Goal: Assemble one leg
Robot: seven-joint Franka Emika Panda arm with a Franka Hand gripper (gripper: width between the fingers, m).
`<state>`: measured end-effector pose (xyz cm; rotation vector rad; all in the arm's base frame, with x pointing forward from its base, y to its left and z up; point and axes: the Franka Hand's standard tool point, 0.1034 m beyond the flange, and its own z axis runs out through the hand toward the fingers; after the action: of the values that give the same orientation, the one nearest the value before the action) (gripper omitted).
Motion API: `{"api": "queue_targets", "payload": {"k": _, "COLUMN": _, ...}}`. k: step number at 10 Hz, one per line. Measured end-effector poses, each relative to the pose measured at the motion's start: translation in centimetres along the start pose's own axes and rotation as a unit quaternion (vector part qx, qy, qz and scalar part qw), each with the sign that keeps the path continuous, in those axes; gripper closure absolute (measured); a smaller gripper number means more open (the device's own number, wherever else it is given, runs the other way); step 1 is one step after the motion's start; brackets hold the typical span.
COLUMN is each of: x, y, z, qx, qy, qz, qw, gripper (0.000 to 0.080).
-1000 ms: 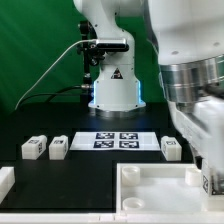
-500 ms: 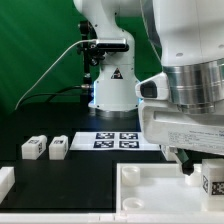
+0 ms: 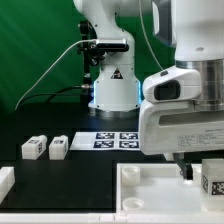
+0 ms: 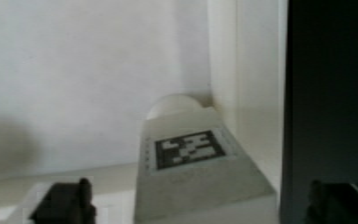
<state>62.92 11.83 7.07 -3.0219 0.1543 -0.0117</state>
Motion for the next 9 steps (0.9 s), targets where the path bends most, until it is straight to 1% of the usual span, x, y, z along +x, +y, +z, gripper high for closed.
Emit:
{"api": "queue_targets", "payload": {"k": 1, "x": -0.01, "y": -0.03, "z": 0.01, "qx": 0.001, "qy": 0.0, "qz": 0.023, "qw": 1.0, "gripper": 0.0371}}
{"api": "queue_targets", "payload": {"k": 2, "x": 0.0, "y": 0.0, "z": 0.0, "qx": 0.001, "qy": 0.0, "qz": 0.076, "qw": 0.997, "gripper": 0.0371}}
{"api": "queue_targets", "payload": {"k": 3, "x": 0.01, "y": 0.03, "z": 0.01, "qx": 0.001, "qy": 0.0, "qz": 0.132, "qw": 0.991, "gripper": 0.0505}}
{"api": "queue_targets", "payload": {"k": 5, "x": 0.0, "y": 0.02, "z": 0.02, "qx": 0.002, "qy": -0.001, "qz": 0.204, "qw": 0.979, "gripper": 0.0505}}
{"api": "queue_targets", "payload": {"k": 6, "x": 0.04, "y": -0.02, "z": -0.02, "qx": 0.003, "qy": -0.001, "qz": 0.276, "qw": 0.961, "gripper": 0.0505}}
{"api": "queue_targets", "payload": {"k": 7, "x": 0.16, "y": -0.05, "z": -0.17, "qx": 0.002, "qy": -0.001, "qz": 0.357, "qw": 0.934, "gripper": 0.0505}}
{"api": "queue_targets", "payload": {"k": 8, "x": 0.12, "y": -0.14, "z": -0.14, "qx": 0.006, "qy": -0.007, "qz": 0.447, "qw": 0.895, "gripper": 0.0505}}
{"api": "queue_targets", "payload": {"k": 9, "x": 0.1, "y": -0.25, "z": -0.1, "qx": 0.011, "qy": -0.014, "qz": 0.529, "qw": 0.849, "gripper": 0.0505}}
